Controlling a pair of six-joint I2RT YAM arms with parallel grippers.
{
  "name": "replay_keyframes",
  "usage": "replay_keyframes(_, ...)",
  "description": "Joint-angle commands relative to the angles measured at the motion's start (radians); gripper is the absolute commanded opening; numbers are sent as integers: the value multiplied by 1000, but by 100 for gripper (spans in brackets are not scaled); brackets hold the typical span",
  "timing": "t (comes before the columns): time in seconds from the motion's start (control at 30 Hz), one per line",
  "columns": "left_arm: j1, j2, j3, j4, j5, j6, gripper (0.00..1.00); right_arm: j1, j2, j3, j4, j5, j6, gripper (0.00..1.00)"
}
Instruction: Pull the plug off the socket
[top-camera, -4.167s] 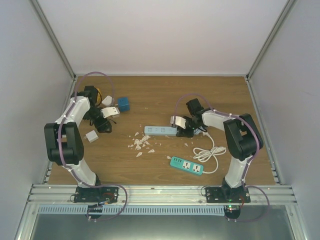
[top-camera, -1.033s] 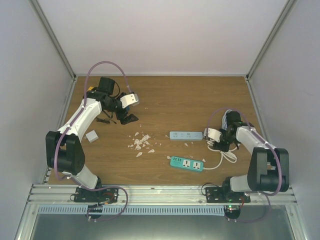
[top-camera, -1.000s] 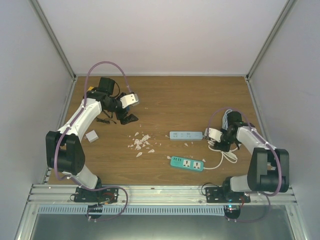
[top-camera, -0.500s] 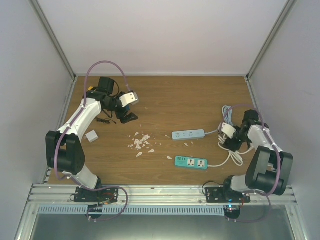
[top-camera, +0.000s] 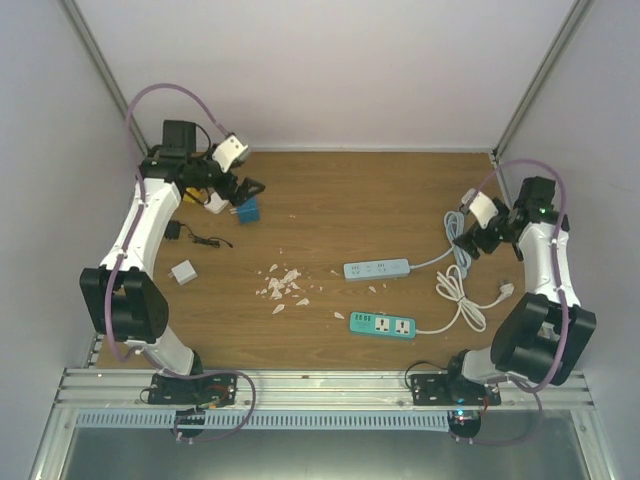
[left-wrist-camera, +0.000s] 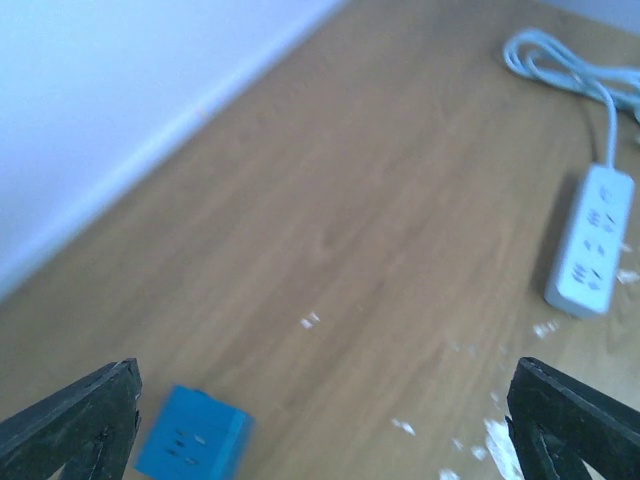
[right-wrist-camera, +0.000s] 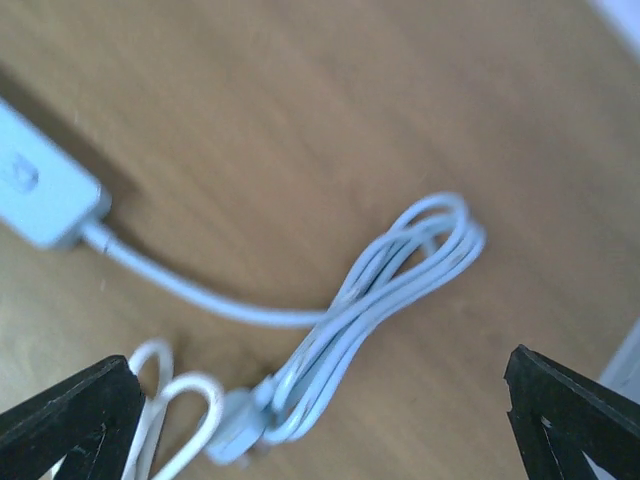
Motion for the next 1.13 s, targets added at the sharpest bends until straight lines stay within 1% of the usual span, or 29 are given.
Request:
replay_keyframes(0.0,33,48,175,13,-18,-73,99,-8,27,145,5,-189,141,100)
replay_keyframes(0.07,44,83,265,-29,-33,-51,99,-6,31,198,44,-255,206,100)
replay_keyframes(0.17,101,141,396,-101,-29,-58,99,6,31,250,127,-333,324,100)
replay_keyframes(0.23,126,172,459,-120,-19,-102,99,19,28,265,208,-368,410,100)
replay_keyframes(0.37,152,203,493,-118,-90,-230,99,54,13,250,344,-421,574,100)
replay_keyframes(0.47,171,209,459,-144,-117,-255,99,87,0,208,417,-431,667,100)
replay_keyframes(0.6,192,189,336,-127,-158,-291,99,114,-5,115,459,-423,733,100)
replay_keyframes(0.83,193,92,105,-14,-192,-310,99,118,-32,-25,481,-395,742,100)
replay_keyframes(1.0,193,70,37,22,-193,-333,99,119,-42,-45,486,-384,753,100)
replay_keyframes(1.1,193,68,29,37,-185,-353,99,119,-44,-49,490,-381,752,100)
